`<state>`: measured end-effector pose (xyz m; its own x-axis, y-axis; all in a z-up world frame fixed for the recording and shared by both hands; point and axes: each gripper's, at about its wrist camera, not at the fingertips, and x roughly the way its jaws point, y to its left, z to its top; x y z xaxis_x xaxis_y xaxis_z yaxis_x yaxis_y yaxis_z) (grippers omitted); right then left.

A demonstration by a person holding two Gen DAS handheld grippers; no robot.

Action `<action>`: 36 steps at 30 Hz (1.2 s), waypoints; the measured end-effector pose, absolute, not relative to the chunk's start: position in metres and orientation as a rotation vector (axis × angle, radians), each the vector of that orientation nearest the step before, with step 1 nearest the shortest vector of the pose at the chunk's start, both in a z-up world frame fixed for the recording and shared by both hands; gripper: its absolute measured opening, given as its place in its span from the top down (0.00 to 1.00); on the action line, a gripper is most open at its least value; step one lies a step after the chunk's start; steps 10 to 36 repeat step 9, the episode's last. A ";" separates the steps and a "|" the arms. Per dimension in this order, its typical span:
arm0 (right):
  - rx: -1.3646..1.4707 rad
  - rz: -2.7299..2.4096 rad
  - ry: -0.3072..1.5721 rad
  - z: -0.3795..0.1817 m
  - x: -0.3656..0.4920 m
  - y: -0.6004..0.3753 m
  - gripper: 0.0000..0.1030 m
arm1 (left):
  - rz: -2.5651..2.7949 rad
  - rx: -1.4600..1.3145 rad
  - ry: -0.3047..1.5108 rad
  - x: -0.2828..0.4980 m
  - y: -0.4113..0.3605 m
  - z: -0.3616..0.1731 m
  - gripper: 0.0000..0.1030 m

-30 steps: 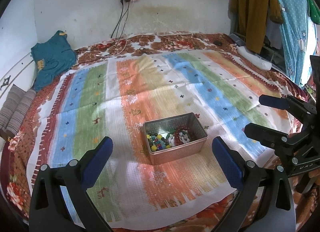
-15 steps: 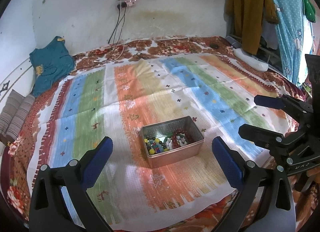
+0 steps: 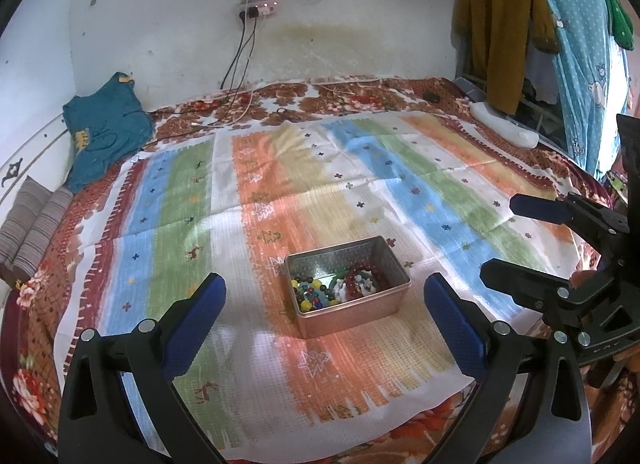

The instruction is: Organize jewelry

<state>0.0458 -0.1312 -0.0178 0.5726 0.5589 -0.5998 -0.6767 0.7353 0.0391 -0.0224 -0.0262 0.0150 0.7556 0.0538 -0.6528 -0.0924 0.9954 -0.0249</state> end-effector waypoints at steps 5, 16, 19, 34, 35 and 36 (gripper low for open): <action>-0.198 0.730 0.625 -0.018 0.046 -0.132 0.06 | 0.085 -0.059 0.705 -0.023 -0.025 0.017 0.05; -0.202 0.731 0.625 -0.018 0.047 -0.132 0.06 | 0.086 -0.059 0.692 -0.025 -0.025 0.019 0.05; -0.202 0.731 0.625 -0.018 0.047 -0.132 0.06 | 0.086 -0.059 0.692 -0.025 -0.025 0.019 0.05; -0.202 0.731 0.625 -0.018 0.047 -0.132 0.06 | 0.086 -0.059 0.692 -0.025 -0.025 0.019 0.05; -0.202 0.731 0.625 -0.018 0.047 -0.132 0.06 | 0.086 -0.059 0.692 -0.025 -0.025 0.019 0.05; -0.202 0.731 0.625 -0.018 0.047 -0.132 0.06 | 0.086 -0.059 0.692 -0.025 -0.025 0.019 0.05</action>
